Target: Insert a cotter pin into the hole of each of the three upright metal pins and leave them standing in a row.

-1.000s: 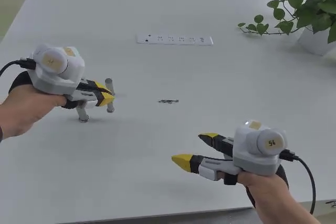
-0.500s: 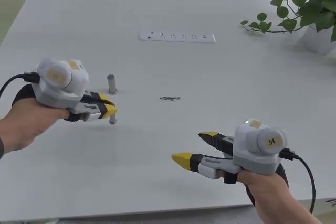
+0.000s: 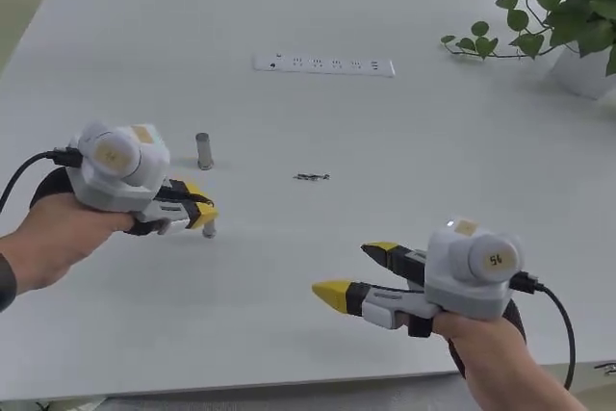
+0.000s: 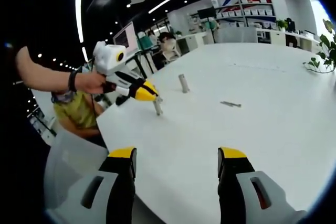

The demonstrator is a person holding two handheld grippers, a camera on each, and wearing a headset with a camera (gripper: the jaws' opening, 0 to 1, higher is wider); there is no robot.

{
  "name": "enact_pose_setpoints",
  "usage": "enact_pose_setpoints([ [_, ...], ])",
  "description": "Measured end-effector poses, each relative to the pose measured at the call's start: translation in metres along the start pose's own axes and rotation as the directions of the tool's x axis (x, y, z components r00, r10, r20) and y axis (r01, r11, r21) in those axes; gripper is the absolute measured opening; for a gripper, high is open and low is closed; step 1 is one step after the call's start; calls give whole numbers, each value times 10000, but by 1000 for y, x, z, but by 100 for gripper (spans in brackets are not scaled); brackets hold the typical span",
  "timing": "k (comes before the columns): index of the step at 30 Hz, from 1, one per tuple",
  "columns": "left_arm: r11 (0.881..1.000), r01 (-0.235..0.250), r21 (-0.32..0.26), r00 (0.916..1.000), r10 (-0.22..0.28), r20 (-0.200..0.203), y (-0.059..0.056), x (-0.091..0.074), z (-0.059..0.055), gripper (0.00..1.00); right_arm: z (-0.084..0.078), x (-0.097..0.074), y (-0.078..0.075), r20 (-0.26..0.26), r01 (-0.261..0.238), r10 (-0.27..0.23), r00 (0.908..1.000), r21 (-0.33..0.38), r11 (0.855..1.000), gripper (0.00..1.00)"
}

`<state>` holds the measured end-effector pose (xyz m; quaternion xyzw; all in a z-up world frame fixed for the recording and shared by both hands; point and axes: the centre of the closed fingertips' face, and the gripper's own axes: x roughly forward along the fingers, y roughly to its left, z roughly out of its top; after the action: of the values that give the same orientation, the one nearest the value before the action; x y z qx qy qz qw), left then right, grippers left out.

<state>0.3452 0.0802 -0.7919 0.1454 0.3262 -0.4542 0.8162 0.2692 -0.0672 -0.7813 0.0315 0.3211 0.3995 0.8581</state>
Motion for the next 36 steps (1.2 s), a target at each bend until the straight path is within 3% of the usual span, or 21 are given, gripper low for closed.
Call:
enact_pose_setpoints([
  [15,9996,-148,-224,9999,148,-9,-7,5,-17,6,-4,-1,1,-101,19,-19,9999,3,10000,65],
  [36,9997,-251,-41,9996,251,137,-14,1,-25,7,-6,1,6,-144,-65,65,9999,20,10000,65],
])
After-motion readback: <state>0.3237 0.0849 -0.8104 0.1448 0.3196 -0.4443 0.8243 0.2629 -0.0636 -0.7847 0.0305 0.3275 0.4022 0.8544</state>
